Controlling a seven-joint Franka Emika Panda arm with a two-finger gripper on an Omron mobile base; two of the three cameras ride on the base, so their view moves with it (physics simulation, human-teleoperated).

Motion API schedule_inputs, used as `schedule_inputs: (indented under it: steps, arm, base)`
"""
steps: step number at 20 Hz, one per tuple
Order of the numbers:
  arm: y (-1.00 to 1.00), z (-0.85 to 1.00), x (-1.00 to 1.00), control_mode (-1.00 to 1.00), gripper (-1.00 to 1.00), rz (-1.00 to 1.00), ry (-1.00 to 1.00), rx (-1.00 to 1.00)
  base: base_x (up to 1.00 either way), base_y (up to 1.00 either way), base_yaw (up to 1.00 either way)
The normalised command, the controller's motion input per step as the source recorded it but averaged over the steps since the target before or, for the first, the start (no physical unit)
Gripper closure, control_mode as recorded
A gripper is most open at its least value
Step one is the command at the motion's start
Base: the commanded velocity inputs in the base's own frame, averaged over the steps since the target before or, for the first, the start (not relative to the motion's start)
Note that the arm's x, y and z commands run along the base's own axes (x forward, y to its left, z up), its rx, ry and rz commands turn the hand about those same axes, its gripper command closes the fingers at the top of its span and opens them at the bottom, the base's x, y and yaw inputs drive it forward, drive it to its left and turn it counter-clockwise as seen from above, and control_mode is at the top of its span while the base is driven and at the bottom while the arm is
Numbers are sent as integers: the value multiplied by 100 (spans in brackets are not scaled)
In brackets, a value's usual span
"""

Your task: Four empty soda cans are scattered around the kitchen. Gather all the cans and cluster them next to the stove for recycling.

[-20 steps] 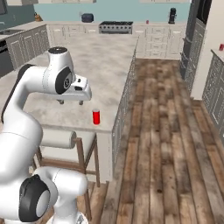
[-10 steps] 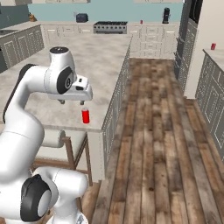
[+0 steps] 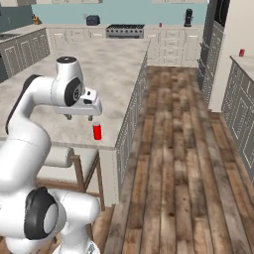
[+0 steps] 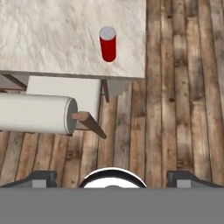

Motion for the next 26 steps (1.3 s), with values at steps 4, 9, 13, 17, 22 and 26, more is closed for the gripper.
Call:
schedule_inputs:
  steps: [4,9,13,17,22,26]
  arm:
    - [14,-11,40,-100,-100,0,8,0]
    - [5,-7,38,-100,-100,-1,4,0]
    - [7,-21,43,-100,-100,-2,1,-2]
    - [8,-29,48,-100,-100,-2,0,-8]
    - [3,-15,31,-100,-100,0,0,-2]
    - [3,-7,26,-100,-100,0,1,3]
  base:
    - [0,0,0]
    - [0,0,0]
    - [0,0,0]
    - [0,0,0]
    - [0,0,0]
    - [0,0,0]
